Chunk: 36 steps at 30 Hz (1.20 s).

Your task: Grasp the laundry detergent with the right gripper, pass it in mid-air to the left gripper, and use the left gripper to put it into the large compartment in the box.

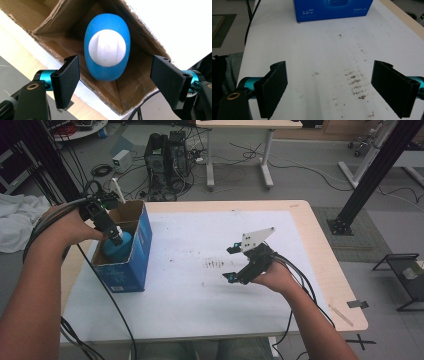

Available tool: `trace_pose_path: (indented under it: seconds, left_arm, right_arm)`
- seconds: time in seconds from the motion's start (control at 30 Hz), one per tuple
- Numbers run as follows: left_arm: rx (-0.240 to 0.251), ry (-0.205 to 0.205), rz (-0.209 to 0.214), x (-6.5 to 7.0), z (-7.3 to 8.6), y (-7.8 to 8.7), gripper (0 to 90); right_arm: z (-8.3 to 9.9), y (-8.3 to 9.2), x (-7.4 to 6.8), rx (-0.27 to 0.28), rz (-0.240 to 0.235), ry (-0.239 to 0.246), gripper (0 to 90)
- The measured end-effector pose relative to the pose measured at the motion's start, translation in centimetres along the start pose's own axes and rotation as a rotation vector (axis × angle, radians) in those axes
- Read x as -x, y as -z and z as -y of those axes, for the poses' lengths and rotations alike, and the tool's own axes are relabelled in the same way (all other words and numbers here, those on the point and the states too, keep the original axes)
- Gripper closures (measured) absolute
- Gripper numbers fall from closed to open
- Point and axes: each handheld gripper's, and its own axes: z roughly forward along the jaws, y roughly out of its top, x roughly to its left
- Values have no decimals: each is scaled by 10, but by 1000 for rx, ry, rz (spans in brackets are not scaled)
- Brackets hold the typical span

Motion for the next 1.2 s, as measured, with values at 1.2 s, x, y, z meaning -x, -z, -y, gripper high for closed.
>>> trace_pose_path:
  seconds: [1.2]
  left_arm:
    - [31,-471,-28,107,-50,31,66]
  right_arm:
    - [-47,38,9,-230,16,50,129]
